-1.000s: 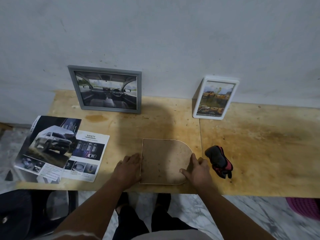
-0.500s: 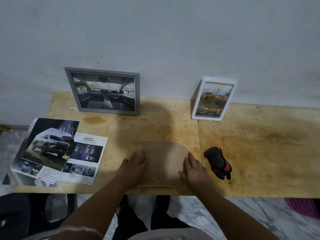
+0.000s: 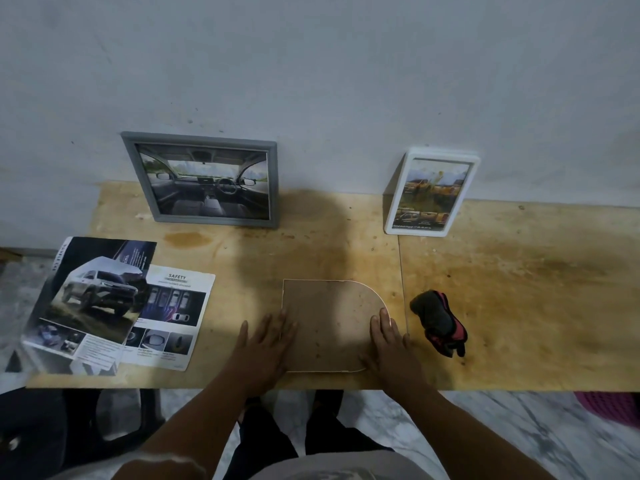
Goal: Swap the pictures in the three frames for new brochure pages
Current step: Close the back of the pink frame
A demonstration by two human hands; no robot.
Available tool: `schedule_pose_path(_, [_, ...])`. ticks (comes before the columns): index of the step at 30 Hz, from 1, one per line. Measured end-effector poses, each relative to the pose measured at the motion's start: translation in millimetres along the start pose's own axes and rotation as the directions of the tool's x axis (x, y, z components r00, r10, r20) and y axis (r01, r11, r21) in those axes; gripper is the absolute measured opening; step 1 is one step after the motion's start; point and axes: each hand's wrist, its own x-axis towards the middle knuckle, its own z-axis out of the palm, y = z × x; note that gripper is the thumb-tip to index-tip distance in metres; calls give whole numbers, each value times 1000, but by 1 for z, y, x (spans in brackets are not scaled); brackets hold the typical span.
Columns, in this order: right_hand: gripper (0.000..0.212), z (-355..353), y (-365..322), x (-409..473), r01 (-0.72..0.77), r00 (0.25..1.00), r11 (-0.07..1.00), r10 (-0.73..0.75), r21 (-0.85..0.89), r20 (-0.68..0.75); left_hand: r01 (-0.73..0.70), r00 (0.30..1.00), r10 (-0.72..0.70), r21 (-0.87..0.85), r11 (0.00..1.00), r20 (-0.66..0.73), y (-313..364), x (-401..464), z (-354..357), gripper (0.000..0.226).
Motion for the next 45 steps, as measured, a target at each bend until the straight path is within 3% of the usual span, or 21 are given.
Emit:
schedule_pose_path(3, [82, 3, 2, 0, 4, 1000, 1000, -4, -20, -2, 7, 999, -7, -18, 1000, -42, 2, 1, 0, 89])
schedule_pose_path(8, [84, -2, 1, -1, -2, 1000, 1000, 3, -15, 21, 29, 999, -32, -102, 994, -24, 5, 2, 0, 129])
schedule_pose_path(13, [87, -21, -10, 0, -38, 996, 997, 32, 71, 85, 63, 998, -59, -128, 990, 30, 15, 0, -20, 89])
schedule_pose_path(16, [76, -38, -13, -2, -53, 998, 967, 58, 248, -14, 104, 993, -114, -241, 965, -29, 25, -3, -33, 71])
schedule_pose_path(19, [51, -40, -9, -6, -142, 964, 824, 241, 549, -113, 182, 964, -250, -471, 863, -86, 33, -13, -36, 62])
schedule_pose_path(22, [23, -30, -15, -10, -160, 935, 609, 346, 777, -79, 212, 953, -304, -669, 712, -21, 41, -18, -32, 81])
schedule_pose_path(24, [17, -33, -25, -15, -146, 923, 516, 379, 844, -72, 201, 947, -319, -713, 671, -34, 47, -19, -28, 101])
schedule_pose_path(29, [45, -32, -21, -14, -220, 875, 293, 481, 930, 56, 233, 937, -348, -689, 687, -29, 56, -23, -19, 112])
schedule_pose_path(33, [32, -38, -16, -13, -222, 870, 354, 493, 908, 20, 244, 929, -370, -696, 675, -32, 58, -27, -26, 111])
schedule_pose_path(35, [28, -45, -15, -13, -219, 851, 388, 525, 895, -19, 165, 922, -366, -722, 672, -130, 56, -28, -28, 102])
schedule_pose_path(37, [26, -55, -12, -10, -227, 833, 403, 552, 887, -37, 32, 897, -321, -682, 730, -302, 52, -27, -30, 88])
schedule_pose_path(40, [28, -75, -3, 0, -294, 830, 395, 558, 871, 28, -159, 818, -111, -408, 899, -564, 45, -23, -39, 61])
schedule_pose_path(42, [30, -93, 2, 8, -324, 808, 350, 586, 879, 64, -187, 810, -40, -321, 928, -586, 40, -22, -48, 54])
schedule_pose_path(45, [28, -127, 4, 11, -278, 799, 201, 592, 939, 110, -168, 823, -67, -356, 919, -564, 33, -18, -69, 45])
